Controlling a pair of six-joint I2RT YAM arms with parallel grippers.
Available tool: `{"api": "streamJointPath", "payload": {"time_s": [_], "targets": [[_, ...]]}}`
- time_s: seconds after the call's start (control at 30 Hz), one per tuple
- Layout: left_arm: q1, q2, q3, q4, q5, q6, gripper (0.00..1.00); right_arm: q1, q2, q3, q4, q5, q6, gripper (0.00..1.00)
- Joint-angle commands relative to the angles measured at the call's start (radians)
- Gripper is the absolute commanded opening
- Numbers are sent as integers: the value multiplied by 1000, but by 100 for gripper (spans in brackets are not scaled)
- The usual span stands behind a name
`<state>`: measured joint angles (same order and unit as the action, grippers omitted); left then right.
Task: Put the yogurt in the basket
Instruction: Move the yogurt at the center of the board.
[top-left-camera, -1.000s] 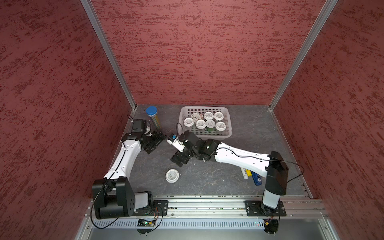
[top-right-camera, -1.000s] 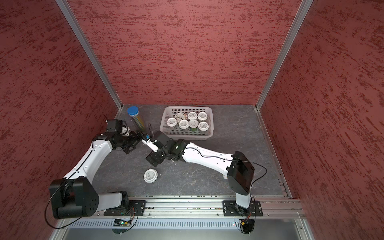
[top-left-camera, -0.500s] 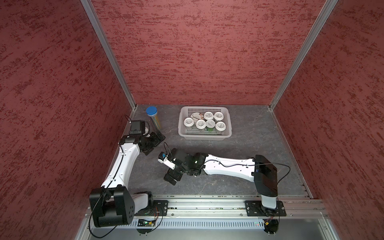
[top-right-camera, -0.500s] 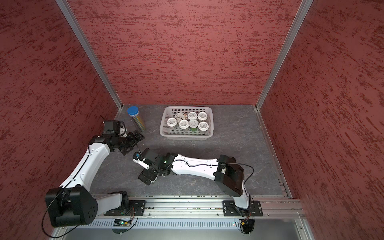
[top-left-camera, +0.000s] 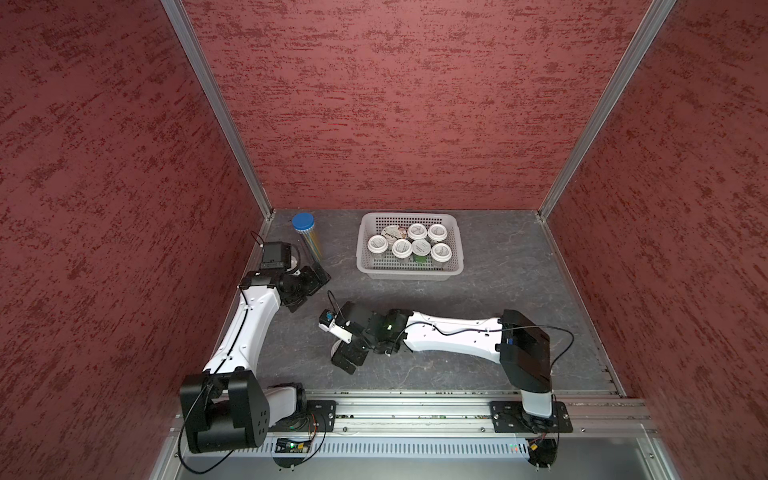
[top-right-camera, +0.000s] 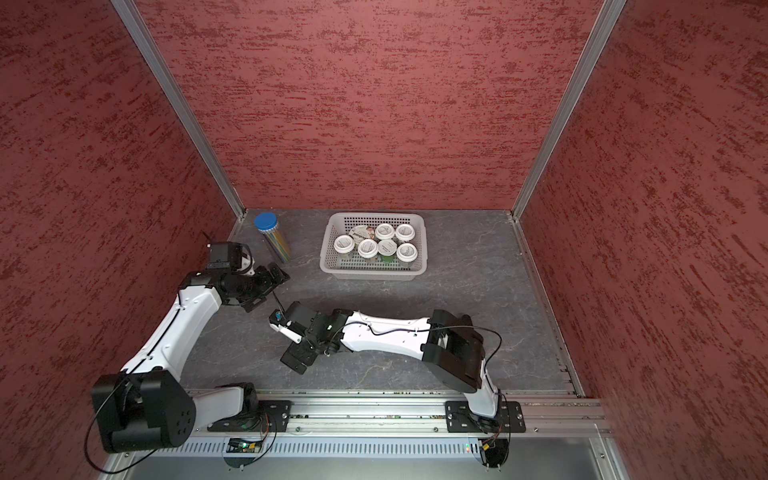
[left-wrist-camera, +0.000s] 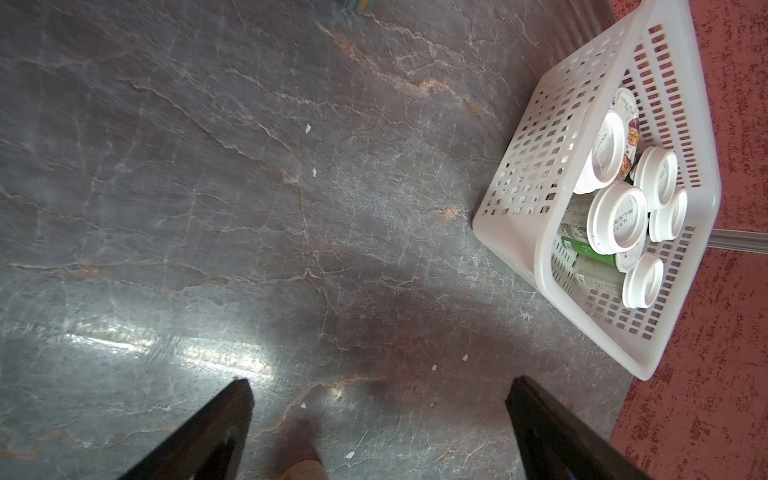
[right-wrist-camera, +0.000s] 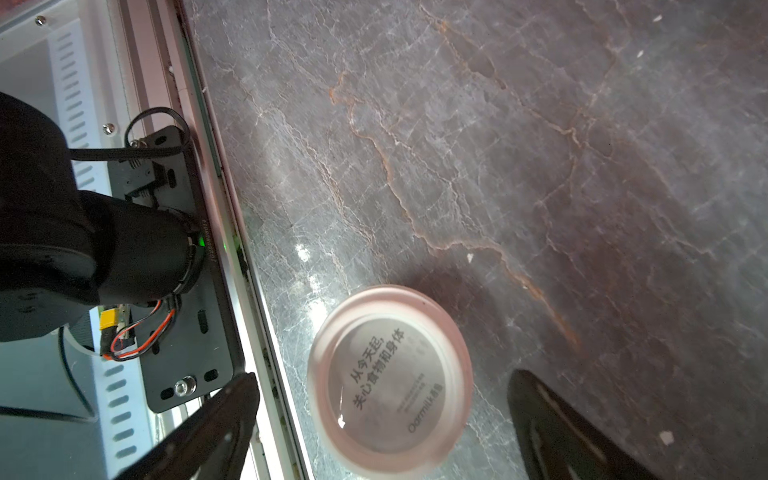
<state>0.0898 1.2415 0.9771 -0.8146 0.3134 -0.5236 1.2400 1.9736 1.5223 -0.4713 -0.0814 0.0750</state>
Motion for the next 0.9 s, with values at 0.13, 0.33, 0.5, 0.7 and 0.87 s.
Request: {"api": "streamJointPath", "payload": {"time_s": [0.13, 0.33, 0.5, 0.7, 0.87], "targets": [[2, 7, 1, -7, -3, 21, 100, -3, 41, 21, 4, 52, -7, 98], [2, 7, 3, -8, -1, 24, 100, -35, 7, -26, 22, 68, -7, 93], [2, 7, 5, -6, 1, 21, 100, -57, -32, -64, 24, 81, -17, 91], [3, 7, 5, -2, -3, 23, 100, -65, -93, -83, -9, 69, -12, 89], [2, 4, 2, 6, -8, 20, 100, -45, -114, -52, 15, 60, 132, 95]]}}
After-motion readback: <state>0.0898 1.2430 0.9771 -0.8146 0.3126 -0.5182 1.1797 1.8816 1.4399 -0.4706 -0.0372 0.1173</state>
